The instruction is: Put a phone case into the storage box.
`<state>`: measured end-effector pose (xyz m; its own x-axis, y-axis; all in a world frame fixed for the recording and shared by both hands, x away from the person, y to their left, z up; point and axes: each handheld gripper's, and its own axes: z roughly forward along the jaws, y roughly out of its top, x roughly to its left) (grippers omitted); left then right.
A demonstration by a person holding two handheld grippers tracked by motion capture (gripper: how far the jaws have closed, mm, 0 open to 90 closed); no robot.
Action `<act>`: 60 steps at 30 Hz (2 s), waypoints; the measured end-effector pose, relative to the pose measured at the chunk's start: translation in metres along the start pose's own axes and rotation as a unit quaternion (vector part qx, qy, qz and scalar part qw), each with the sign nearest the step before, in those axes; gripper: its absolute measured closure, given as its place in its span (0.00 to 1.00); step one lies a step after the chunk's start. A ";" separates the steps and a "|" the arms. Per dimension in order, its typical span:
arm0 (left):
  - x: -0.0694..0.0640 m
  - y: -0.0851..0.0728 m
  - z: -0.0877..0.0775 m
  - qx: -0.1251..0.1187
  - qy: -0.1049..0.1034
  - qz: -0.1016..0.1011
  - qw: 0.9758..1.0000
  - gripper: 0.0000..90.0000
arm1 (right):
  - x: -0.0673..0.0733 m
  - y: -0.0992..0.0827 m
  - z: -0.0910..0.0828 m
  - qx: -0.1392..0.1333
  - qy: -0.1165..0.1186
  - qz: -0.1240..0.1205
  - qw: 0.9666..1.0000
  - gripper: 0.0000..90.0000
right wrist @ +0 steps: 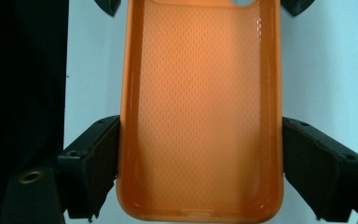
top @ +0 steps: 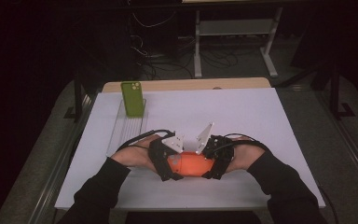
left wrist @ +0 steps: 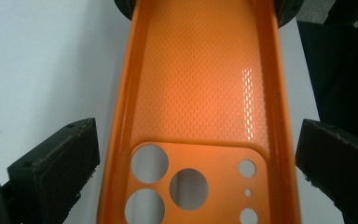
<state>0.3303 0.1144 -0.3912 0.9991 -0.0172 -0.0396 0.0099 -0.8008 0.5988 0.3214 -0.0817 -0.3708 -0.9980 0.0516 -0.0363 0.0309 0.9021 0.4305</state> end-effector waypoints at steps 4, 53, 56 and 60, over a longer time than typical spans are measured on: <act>0.000 -0.001 0.002 0.005 -0.001 -0.001 1.000 0.00 | 0.000 0.000 -0.002 -0.001 0.001 0.000 1.000 0.17; 0.008 -0.003 0.003 0.020 0.011 -0.043 0.999 0.18 | -0.013 -0.029 -0.016 -0.089 -0.023 0.085 0.992 0.00; 0.008 -0.003 0.004 0.020 0.024 -0.059 0.998 0.18 | -0.015 -0.035 -0.017 -0.096 -0.040 0.095 0.990 0.00; 0.009 -0.003 0.006 0.028 0.043 -0.083 0.995 0.17 | -0.017 -0.043 -0.020 -0.112 -0.056 0.123 0.985 0.00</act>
<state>0.3392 0.1127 -0.3983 0.9837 0.1677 -0.0646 0.1756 -0.8202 0.5444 0.3356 -0.1293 -0.3707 -0.9493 0.3142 -0.0007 0.2445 0.7401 0.6265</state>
